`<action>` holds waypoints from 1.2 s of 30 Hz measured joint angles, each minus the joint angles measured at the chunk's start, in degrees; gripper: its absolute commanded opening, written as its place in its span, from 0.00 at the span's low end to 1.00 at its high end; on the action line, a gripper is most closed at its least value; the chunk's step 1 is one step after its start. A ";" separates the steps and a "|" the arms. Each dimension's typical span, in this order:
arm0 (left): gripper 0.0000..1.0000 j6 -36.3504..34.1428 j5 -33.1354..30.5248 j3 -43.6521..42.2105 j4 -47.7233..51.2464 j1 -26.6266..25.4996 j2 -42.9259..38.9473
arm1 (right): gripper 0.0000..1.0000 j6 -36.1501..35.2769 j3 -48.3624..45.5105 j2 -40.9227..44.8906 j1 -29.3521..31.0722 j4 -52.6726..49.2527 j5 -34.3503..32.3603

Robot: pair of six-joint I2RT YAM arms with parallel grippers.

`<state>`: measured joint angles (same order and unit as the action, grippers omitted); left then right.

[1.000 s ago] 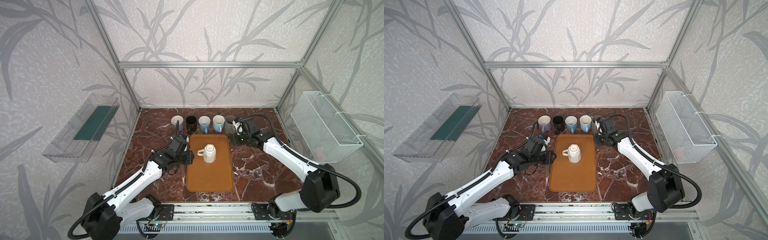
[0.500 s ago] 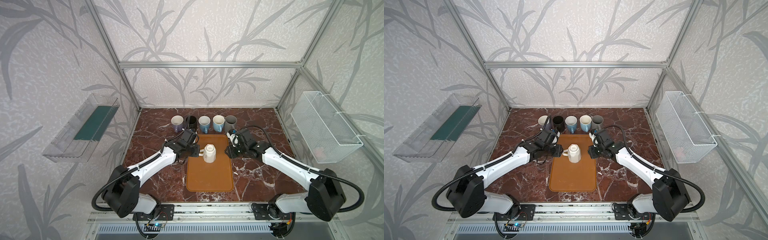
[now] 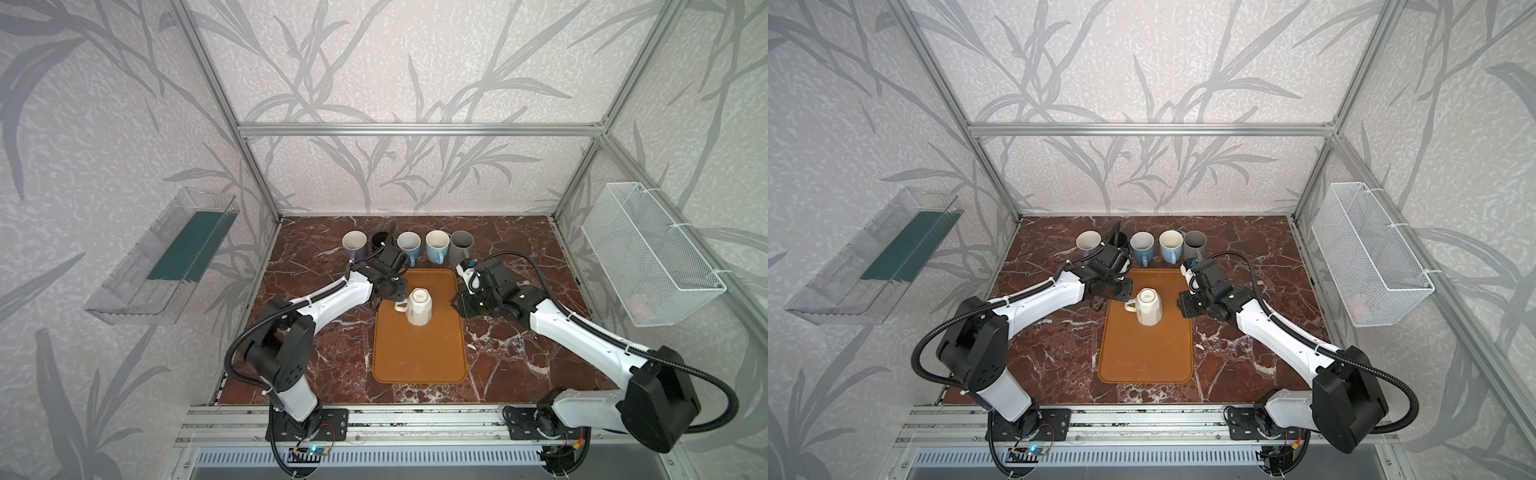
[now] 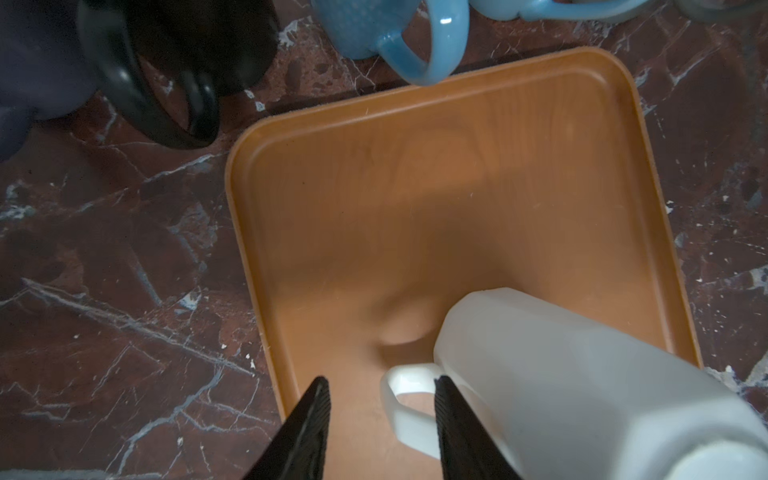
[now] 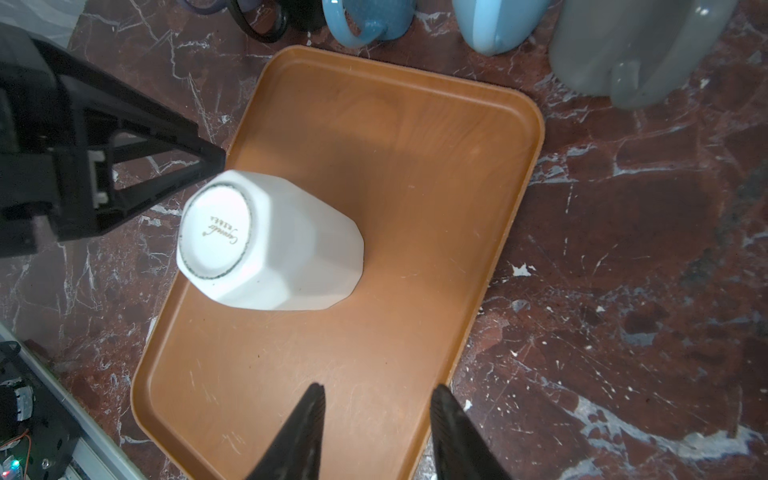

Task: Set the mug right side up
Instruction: 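Position the left gripper above the upside-down white mug's base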

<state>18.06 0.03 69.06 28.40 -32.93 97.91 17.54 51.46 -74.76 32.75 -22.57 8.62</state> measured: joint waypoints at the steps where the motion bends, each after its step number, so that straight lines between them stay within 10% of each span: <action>1: 0.43 -0.17 0.04 0.79 0.42 0.02 0.96 | 0.43 0.00 -0.11 0.20 0.00 0.00 0.00; 36: 0.42 3.78 8.68 -13.44 -2.51 -9.42 -13.86 | 0.44 0.68 -1.36 5.31 0.00 -1.51 -1.70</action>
<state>21.85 8.71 55.61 25.89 -42.35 84.05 18.22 50.11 -69.45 32.75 -24.08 6.92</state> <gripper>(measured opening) 0.422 0.437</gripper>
